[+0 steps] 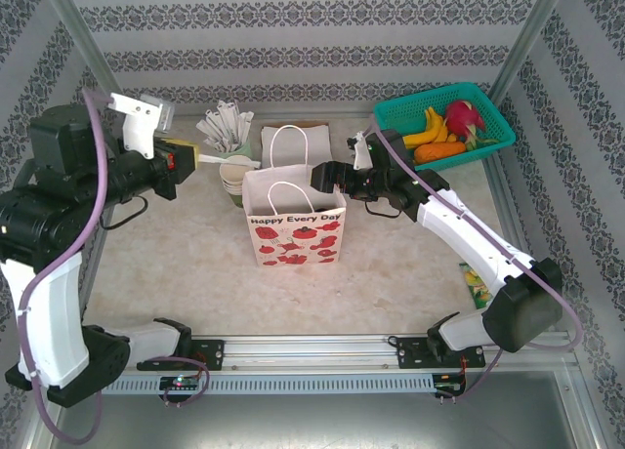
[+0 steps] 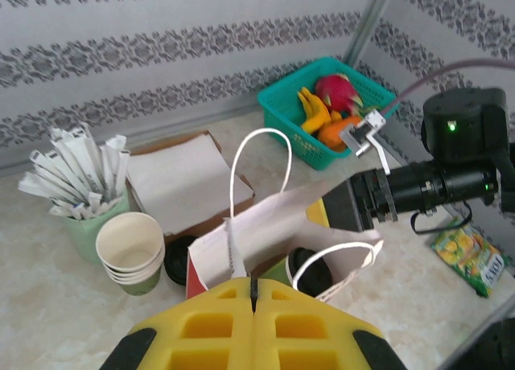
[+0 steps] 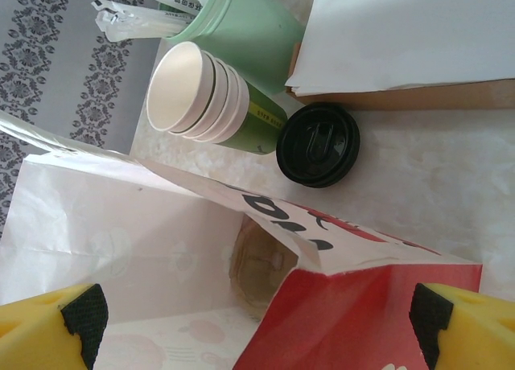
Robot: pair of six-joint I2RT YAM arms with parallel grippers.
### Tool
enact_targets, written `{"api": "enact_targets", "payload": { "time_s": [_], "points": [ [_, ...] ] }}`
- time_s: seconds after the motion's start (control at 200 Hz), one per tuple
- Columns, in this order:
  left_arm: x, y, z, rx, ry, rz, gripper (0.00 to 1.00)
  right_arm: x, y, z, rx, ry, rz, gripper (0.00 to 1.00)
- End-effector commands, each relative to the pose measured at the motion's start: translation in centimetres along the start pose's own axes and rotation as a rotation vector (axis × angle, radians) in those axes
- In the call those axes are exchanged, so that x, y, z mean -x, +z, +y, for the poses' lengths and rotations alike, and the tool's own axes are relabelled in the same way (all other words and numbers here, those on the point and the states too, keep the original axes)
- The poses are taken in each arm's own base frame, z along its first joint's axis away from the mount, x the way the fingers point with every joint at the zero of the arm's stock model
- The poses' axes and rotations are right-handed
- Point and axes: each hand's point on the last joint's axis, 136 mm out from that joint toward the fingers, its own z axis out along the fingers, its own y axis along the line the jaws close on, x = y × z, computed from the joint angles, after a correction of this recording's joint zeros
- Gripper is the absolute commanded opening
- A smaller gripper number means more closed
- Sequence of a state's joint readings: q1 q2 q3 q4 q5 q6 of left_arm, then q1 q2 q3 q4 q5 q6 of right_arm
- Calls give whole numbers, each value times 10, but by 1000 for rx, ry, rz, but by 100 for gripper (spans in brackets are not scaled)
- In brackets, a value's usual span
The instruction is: Pack the takeout coffee
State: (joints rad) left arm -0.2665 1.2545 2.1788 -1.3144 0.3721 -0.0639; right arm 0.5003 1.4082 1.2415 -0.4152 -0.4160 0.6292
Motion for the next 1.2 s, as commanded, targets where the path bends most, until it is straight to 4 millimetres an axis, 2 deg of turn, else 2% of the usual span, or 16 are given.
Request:
{"api": "enact_targets", "payload": {
  "time_s": [0.0, 0.135, 0.26, 0.32, 0.575, 0.64, 0.709, 0.754, 0.879, 0.964, 1.094, 1.194],
  "points": [
    [-18, 21, -8, -86, 4, 107, 0, 7, -7, 8, 3, -32, -25, 98],
    [-28, 42, -5, -108, -7, 173, 0, 4, -7, 7, 3, -29, -16, 98],
    [-44, 70, 15, -32, -14, 267, 0, 3, -7, 10, 13, -31, -10, 98],
    [-52, 85, 16, -35, -6, 320, 0, 2, -7, 11, 21, -30, -2, 98],
    [-108, 147, 15, 30, 160, 631, 0, -6, -3, 18, 40, -37, 28, 98],
    [-115, 154, 18, 44, 173, 669, 19, -9, -2, 20, 46, -39, 37, 98],
    [-113, 157, 19, 47, 177, 659, 39, -10, 1, 23, 56, -40, 43, 98],
    [-107, 156, 16, 39, 181, 625, 42, -12, 5, 27, 71, -41, 53, 98],
    [-87, 143, 16, 42, 183, 485, 76, -14, 16, 40, 108, -50, 76, 98],
    [-73, 131, 29, 75, 125, 376, 98, -14, 24, 50, 130, -49, 82, 98],
    [-60, 109, 77, 222, -65, 227, 99, -16, 37, 63, 161, -48, 102, 98],
    [-61, 94, 116, 392, -184, 157, 100, -16, 41, 67, 159, -50, 108, 98]
  ]
}}
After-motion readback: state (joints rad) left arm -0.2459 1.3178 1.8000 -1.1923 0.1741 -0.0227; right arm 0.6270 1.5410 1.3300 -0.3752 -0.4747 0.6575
